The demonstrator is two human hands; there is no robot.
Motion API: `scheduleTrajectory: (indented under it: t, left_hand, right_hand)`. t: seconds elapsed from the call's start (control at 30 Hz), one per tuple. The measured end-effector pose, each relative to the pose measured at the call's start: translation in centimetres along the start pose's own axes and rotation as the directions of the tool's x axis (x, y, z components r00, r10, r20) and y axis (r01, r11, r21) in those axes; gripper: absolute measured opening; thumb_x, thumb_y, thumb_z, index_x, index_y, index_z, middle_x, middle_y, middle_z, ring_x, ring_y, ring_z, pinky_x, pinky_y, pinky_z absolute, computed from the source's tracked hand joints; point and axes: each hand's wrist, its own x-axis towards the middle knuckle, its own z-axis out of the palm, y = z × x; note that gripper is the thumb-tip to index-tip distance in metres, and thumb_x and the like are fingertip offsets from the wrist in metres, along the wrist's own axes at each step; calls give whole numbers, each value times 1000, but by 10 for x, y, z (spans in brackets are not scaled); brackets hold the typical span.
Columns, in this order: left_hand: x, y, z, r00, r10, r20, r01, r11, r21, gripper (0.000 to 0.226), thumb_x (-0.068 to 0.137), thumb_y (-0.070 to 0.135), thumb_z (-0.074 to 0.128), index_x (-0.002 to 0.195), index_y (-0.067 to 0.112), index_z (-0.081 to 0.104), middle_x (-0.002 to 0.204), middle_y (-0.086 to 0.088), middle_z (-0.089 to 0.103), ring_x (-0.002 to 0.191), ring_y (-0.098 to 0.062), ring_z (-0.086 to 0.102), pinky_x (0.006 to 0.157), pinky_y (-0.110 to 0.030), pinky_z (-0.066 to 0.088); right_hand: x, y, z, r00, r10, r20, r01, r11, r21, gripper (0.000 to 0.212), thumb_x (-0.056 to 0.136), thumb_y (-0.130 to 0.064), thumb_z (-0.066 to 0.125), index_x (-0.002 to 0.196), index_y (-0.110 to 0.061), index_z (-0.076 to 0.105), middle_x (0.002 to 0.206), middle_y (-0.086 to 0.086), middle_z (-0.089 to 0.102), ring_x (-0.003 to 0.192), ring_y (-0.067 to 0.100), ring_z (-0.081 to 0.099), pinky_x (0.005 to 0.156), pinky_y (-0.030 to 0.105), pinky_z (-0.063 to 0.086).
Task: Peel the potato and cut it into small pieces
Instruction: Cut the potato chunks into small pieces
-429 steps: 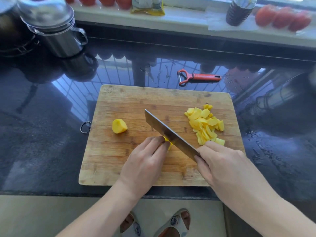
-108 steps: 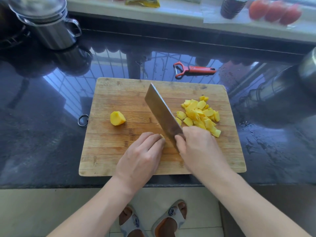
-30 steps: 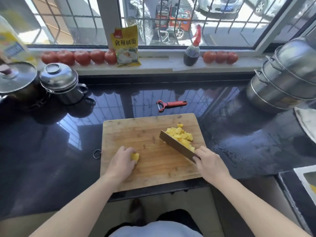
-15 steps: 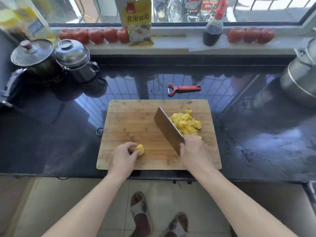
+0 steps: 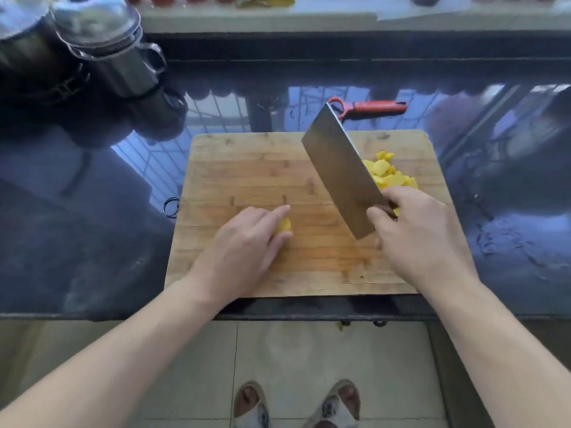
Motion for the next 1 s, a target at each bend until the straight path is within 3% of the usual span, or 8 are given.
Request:
scheduleTrajectory:
  t: [0.1, 0.23, 0.33, 0.43, 0.67, 0.8, 0.9, 1.0]
  left_hand:
    - [16, -6, -7, 984, -136, 115, 150, 981, -122, 35, 108, 36, 51, 121, 15, 75, 115, 0, 71, 111, -22, 61, 96, -32, 46]
    - [28, -18, -15, 946, -278, 165, 314, 913, -259, 24, 102, 40, 62, 114, 25, 77, 106, 11, 53, 99, -11, 52, 94, -33, 46]
    - [20, -16, -17, 932, -358, 63, 354, 852, -386, 23, 96, 29, 74, 118, 22, 73, 103, 10, 61, 86, -6, 58, 89, -16, 46]
    - [8, -7, -10, 959, -268, 90, 282, 883, -376, 19, 90, 15, 81, 108, 21, 76, 99, 10, 66, 88, -3, 58, 77, -5, 40]
    - [21, 4, -18, 964, -202, 173, 235, 952, -199, 36, 102, 33, 63, 138, 35, 60, 104, 14, 62, 97, -12, 58, 88, -34, 48]
    - [17, 8, -17, 951, -283, 126, 304, 932, -197, 28, 106, 35, 55, 132, 37, 66, 103, 10, 62, 103, -19, 60, 89, -37, 46]
    - [9, -6, -14, 953, -304, 11, 304, 950, -76, 25, 101, 34, 64, 124, 31, 73, 94, 5, 51, 99, -23, 53, 85, -42, 46]
    - [-3, -22, -14, 945, -328, 7, 326, 936, -130, 18, 96, 29, 72, 113, 26, 73, 105, 9, 56, 104, -16, 51, 92, -39, 48]
  right_hand:
    - [-6, 0, 3, 999, 29, -39, -29, 1000, 1, 16, 94, -17, 58, 79, -22, 62, 71, -4, 61, 76, 16, 58, 57, 9, 36]
    - [-15, -3, 3, 998, 67, -11, -68, 998, -19, 20, 93, -16, 60, 74, -23, 59, 68, -4, 61, 76, 23, 60, 59, 29, 36]
    - [-20, -5, 1, 997, 72, 15, -72, 997, -20, 20, 92, -16, 60, 73, -23, 60, 68, -4, 61, 74, 23, 62, 61, 31, 38]
    - [-26, -5, -2, 999, 29, 36, -27, 998, -60, 16, 93, -16, 60, 78, -22, 63, 72, -4, 60, 70, 20, 61, 62, 31, 39]
    - [-32, -2, -5, 1000, 18, 14, -17, 993, -115, 24, 93, -17, 61, 69, -16, 57, 68, 0, 57, 66, 20, 58, 60, 35, 44]
    - [-30, -2, -7, 998, 58, 0, -58, 995, -76, 24, 94, -19, 60, 70, -16, 57, 70, 2, 60, 68, 24, 61, 66, 40, 51]
    - [-29, -2, -7, 998, 58, 16, -57, 996, -72, 21, 95, -21, 61, 74, -19, 60, 76, -2, 62, 70, 21, 63, 67, 38, 52]
    - [-29, 1, -10, 998, 53, 37, -51, 997, -65, 19, 95, -20, 60, 76, -18, 62, 75, -1, 61, 70, 21, 61, 68, 38, 51]
